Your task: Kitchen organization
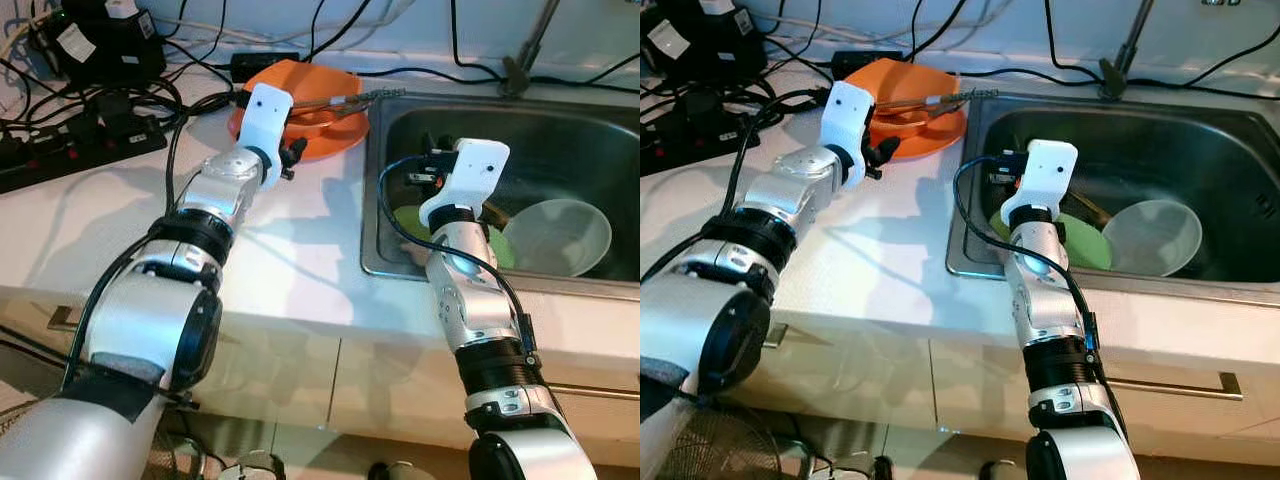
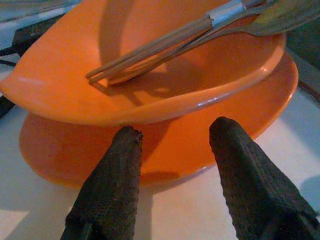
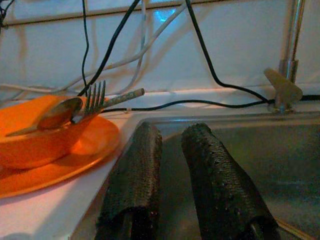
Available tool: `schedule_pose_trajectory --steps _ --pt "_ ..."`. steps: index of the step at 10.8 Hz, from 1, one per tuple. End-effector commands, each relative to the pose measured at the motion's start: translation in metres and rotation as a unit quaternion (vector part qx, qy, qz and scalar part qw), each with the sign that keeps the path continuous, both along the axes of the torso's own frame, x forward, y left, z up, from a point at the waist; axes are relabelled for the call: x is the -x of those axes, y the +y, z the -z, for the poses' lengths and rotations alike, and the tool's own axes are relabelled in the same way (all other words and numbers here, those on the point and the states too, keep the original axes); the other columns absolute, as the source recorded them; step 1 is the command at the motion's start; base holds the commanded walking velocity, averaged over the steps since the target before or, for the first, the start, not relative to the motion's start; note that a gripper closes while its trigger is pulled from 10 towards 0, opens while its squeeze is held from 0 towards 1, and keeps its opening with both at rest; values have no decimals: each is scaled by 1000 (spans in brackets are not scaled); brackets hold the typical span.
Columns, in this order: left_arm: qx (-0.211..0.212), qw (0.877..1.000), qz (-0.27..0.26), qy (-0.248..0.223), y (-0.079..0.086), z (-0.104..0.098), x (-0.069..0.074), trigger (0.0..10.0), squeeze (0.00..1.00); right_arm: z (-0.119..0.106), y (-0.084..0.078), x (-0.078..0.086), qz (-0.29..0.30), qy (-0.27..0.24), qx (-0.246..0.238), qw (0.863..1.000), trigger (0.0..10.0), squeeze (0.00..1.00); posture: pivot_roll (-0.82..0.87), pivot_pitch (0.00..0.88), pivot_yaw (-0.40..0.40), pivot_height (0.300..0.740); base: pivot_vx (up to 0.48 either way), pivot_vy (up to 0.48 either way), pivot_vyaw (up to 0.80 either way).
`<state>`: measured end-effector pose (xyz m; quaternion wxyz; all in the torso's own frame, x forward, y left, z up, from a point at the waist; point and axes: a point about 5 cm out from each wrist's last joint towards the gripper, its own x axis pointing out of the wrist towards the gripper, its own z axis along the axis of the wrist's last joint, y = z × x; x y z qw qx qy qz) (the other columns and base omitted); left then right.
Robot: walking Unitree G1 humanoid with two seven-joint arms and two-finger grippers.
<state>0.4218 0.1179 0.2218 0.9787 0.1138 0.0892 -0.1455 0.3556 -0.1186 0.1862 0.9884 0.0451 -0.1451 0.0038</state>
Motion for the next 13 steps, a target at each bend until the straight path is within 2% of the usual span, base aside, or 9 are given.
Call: schedule_pose_trajectory --steps 1,2,5,8,13 --pt "-5 1000 -4 -9 0 -8 -2 10000 0 -4 -2 2 4 -7 1 1000 10000 0 57 101 41 740 0 0 0" --pt "3 1000 -5 -9 -2 -10 -3 10000 0 -4 -3 2 4 -7 1 1000 10000 0 47 102 42 740 0 0 0" --pt "-11 1000 -8 -8 -6 -8 -3 10000 0 -3 -7 6 12 -6 4 1000 10000 0 8 109 52 740 0 0 0" --pt "-13 1000 -16 6 -4 0 -2 10000 0 -3 -13 8 24 -6 7 1000 10000 0 -17 111 63 740 0 0 0" --pt "-14 999 -6 40 -7 20 3 10000 0 -2 -11 9 24 0 5 1000 10000 0 -3 111 64 740 0 0 0"
